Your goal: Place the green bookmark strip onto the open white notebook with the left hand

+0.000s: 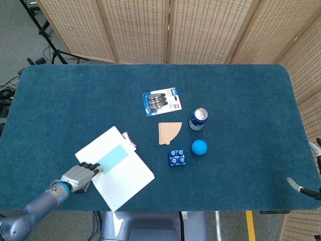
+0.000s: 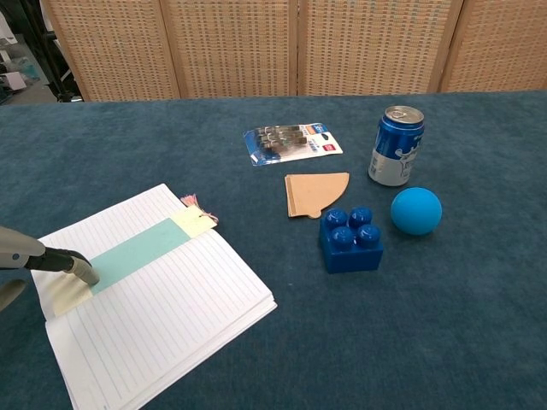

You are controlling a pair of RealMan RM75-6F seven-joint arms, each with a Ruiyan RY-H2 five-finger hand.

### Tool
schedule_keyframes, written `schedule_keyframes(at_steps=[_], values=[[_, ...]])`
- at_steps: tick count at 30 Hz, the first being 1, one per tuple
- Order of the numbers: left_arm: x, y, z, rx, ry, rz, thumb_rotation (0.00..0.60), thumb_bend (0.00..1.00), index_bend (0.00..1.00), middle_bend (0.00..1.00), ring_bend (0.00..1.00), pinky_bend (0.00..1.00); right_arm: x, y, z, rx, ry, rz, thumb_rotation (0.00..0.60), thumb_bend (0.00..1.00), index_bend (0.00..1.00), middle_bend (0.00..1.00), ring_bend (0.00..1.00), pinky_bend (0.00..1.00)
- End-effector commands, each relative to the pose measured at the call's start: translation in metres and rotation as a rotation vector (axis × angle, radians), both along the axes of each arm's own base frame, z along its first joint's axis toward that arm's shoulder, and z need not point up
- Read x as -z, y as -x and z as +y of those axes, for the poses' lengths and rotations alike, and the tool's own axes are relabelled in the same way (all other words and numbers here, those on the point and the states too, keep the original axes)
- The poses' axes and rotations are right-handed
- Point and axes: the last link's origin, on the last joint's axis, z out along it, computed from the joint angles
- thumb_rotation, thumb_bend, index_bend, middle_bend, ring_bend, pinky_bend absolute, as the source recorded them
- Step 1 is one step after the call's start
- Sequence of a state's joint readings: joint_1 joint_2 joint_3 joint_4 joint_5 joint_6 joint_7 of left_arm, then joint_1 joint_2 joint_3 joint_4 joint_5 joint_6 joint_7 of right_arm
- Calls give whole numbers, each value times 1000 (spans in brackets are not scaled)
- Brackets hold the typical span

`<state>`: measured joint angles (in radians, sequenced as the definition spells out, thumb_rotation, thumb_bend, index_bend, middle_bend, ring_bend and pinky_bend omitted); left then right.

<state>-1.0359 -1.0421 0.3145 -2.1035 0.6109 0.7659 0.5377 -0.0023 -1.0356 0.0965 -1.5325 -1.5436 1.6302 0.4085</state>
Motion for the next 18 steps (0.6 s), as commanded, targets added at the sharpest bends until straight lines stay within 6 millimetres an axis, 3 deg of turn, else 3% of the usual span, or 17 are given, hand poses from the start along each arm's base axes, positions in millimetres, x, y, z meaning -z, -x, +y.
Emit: schedule_keyframes(at_steps=[1, 14, 18], values=[[-2, 1, -1, 1, -2, 6, 600, 905, 83, 0, 0, 0, 0, 0, 0, -1, 0, 0, 600, 184, 56, 0, 0, 0], [-6, 6, -2, -4, -19, 17, 600, 905, 83, 0, 0, 0, 1, -1, 0, -3, -2, 3, 600, 184, 56, 0, 0, 0], [-10, -3, 4, 18, -80, -32, 600, 891, 83, 0, 0, 0, 1, -1, 0, -6, 3, 1, 600, 182, 56, 0, 0, 0]])
